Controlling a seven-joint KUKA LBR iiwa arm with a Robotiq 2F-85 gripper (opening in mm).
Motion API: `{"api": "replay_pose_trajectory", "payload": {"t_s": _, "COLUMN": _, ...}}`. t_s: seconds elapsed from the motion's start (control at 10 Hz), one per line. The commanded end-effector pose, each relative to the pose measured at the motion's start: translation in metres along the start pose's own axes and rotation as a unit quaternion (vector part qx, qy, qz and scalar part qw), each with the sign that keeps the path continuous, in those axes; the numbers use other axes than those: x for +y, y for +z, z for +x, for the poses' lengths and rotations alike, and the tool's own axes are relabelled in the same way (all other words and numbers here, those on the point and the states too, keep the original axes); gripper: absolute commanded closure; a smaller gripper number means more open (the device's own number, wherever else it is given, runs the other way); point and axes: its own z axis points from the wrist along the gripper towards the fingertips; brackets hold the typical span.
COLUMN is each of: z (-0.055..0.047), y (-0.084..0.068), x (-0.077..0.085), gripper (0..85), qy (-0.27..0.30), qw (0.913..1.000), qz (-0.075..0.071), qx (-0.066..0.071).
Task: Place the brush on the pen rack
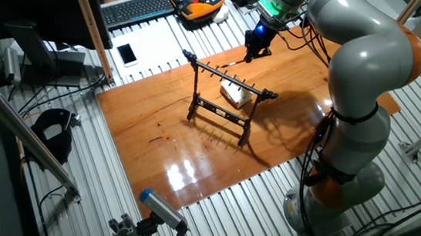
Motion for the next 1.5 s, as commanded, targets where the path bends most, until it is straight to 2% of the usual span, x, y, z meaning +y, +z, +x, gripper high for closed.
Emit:
{"api": "replay_pose_trajectory", "payload": {"t_s": 0.0, "z": 0.0, "y": -0.0003, "x": 0.0, "gripper": 85.0, "qy": 0.0, "qw": 1.0, "qz": -0.002, "qx": -0.001}}
{"api": "replay_pose_trajectory", "payload": {"t_s": 0.5, "z": -0.0003, "y": -0.0012, "x": 0.0001, "gripper": 85.0, "qy": 0.001, "qw": 0.9999, "qz": -0.004, "qx": -0.012}}
{"api": "replay_pose_trajectory", "payload": {"t_s": 1.0, "z": -0.0022, "y": -0.0074, "x": 0.0002, "gripper": 85.0, "qy": 0.003, "qw": 0.9999, "qz": -0.006, "qx": -0.008}}
{"api": "replay_pose_trajectory", "payload": {"t_s": 1.4, "z": -0.0014, "y": -0.0075, "x": 0.0002, "gripper": 85.0, "qy": 0.0, "qw": 0.9998, "qz": -0.008, "qx": -0.02}}
